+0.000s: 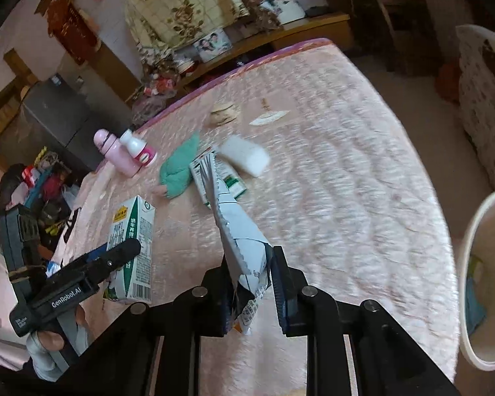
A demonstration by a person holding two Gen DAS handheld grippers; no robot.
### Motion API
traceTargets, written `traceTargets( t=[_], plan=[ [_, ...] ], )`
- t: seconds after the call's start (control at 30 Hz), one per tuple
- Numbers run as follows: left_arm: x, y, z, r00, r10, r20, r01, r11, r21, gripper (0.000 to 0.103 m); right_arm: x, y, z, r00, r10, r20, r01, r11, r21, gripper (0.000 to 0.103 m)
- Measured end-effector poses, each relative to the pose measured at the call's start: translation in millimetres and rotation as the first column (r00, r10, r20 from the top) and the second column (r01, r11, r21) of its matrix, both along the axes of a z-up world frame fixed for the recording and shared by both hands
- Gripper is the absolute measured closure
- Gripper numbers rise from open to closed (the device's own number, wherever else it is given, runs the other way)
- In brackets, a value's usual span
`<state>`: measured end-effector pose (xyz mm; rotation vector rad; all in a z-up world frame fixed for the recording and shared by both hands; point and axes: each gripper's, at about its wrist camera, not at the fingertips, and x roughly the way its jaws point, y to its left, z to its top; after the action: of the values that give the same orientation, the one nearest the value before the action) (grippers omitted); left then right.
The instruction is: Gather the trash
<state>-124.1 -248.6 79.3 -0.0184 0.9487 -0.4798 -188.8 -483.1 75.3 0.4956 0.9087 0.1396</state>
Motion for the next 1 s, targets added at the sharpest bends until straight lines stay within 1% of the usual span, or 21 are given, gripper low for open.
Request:
traceTargets(
  t=[0.07,0.13,0.17,0.2,0.23,0.27,0.3,0.37,0.5,0.6,0.67,0.7,0.73,0.8,0.87,0.9,0.93,1.0],
  plan=[
    [-4,-10,0,1.000,-0.016,0.005,0.016,1.000,0.006,0.039,-6,-9,1,1.000,-0.017,0.004,0.017,1.000,0.002,0.083],
    [-8,-17,0,1.000,-0.031,0.007,0.031,0.999,0.014,0.039,-10,-19,1,0.998,-0.056,0.003,0.056,0.998,-0.021,0.083],
    [-8,-19,0,0.999,-0.035,0.007,0.035,0.999,0.017,0.039,-12,-25,0,0.996,-0.090,-0.008,0.090,0.995,-0.047,0.082],
    [-9,-21,0,0.999,-0.038,0.009,0.038,0.999,0.020,0.039,-13,-30,-2,0.992,-0.124,-0.023,0.122,0.990,-0.073,0.068],
    [-10,-21,0,0.999,-0.039,0.011,0.038,0.999,0.025,0.039,-15,-37,-3,0.987,-0.156,-0.032,0.153,0.985,-0.082,0.048],
    [-10,-21,-1,0.999,-0.039,0.013,0.038,0.999,0.029,0.039,-18,-42,-4,0.985,-0.172,-0.025,0.170,0.983,-0.072,0.042],
    [-9,-20,-2,0.999,-0.038,0.012,0.038,0.999,0.032,0.039,-22,-48,-4,0.980,-0.196,-0.020,0.195,0.979,-0.062,0.039],
    [-6,-18,-3,0.999,-0.033,0.006,0.033,0.999,0.036,0.039,-27,-57,-4,0.973,-0.230,-0.035,0.227,0.971,-0.069,0.039],
    [-4,-13,-3,1.000,-0.024,0.007,0.024,0.999,0.031,0.039,-42,-74,1,0.960,-0.276,-0.053,0.275,0.961,-0.039,0.039],
    [-3,-11,-3,1.000,-0.023,0.007,0.022,0.999,0.026,0.039,-51,-79,2,0.961,-0.268,-0.067,0.267,0.964,-0.017,0.039],
    [-3,-12,-3,1.000,-0.026,0.003,0.026,0.999,0.023,0.039,-50,-77,-3,0.969,-0.225,-0.100,0.229,0.973,0.025,0.039],
    [-4,-12,-3,1.000,-0.028,0.002,0.027,0.999,0.022,0.039,-45,-77,-9,0.972,-0.202,-0.121,0.209,0.976,0.054,0.039],
    [-5,-12,-3,1.000,-0.030,0.003,0.030,0.999,0.022,0.039,-40,-76,-13,0.971,-0.199,-0.132,0.209,0.976,0.061,0.039],
    [-6,-11,-3,0.999,-0.033,0.003,0.033,0.999,0.023,0.039,-26,-80,-22,0.963,-0.230,-0.137,0.240,0.969,0.056,0.039],
    [-6,-10,-4,0.999,-0.033,0.001,0.033,0.999,0.023,0.039,-8,-84,-30,0.963,-0.231,-0.141,0.247,0.963,0.109,0.039],
    [-6,-9,-4,1.000,-0.030,-0.001,0.030,0.999,0.022,0.039,5,-83,-33,0.970,-0.207,-0.131,0.225,0.964,0.144,0.039],
    [-5,-8,-4,1.000,-0.027,-0.002,0.027,0.999,0.020,0.039,14,-81,-33,0.975,-0.189,-0.120,0.206,0.967,0.150,0.039],
    [-4,-6,-2,1.000,-0.021,-0.003,0.021,1.000,0.017,0.039,41,-65,-31,0.988,-0.120,-0.092,0.129,0.987,0.096,0.039]
  ],
)
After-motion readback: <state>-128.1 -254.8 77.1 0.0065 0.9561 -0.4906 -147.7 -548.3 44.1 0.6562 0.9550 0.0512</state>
